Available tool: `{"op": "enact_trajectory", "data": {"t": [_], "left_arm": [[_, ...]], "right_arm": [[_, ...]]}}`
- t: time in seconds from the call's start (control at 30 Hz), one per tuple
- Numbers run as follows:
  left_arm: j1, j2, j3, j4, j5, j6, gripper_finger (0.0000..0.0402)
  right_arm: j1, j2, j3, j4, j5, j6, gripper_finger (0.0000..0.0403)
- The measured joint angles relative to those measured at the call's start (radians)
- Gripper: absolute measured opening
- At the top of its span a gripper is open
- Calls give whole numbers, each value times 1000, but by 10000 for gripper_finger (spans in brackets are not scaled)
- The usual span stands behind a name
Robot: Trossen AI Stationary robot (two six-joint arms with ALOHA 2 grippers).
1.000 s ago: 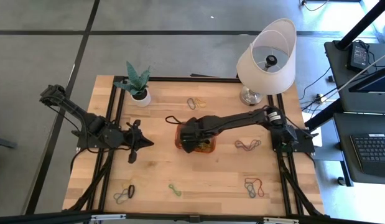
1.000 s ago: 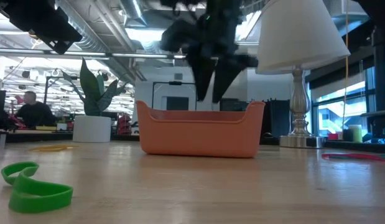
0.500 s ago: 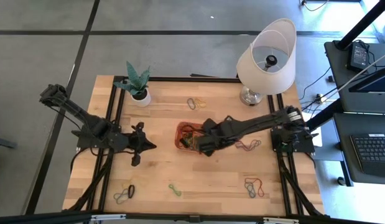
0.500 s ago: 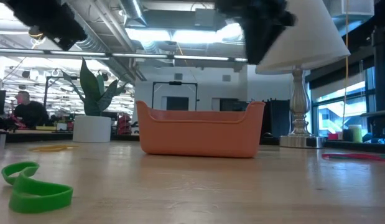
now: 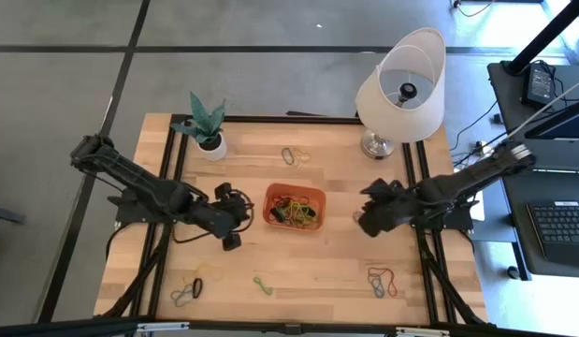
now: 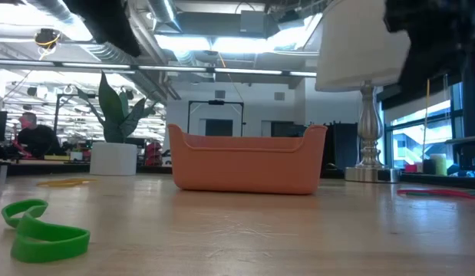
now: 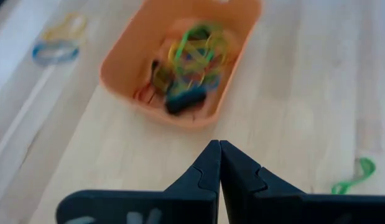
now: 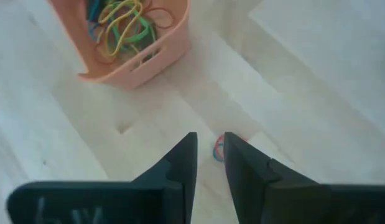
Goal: Pick and place rubber bands into bin
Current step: Put the black rubber band into the orange bin
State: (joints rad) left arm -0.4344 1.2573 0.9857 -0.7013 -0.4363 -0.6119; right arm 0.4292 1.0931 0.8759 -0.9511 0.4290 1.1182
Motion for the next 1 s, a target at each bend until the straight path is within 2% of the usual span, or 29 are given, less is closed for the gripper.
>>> {"op": "enact_trajectory", "data": {"t": [0.2,0.4,0.73,1.0], "left_arm": [[-20,145,186,-302,90,-194,2],[-92,238,237,-352,182,-391,3],[-266,358,237,-353,292,-680,3],[-349,427,237,-350,500,-879,4]], "right_arm": [[9,-206,-253,214,-1,-1,80],[7,-269,-385,345,-15,-4,80],[7,-271,-411,367,-41,-109,80],[7,-271,-411,362,-41,-154,80]]}}
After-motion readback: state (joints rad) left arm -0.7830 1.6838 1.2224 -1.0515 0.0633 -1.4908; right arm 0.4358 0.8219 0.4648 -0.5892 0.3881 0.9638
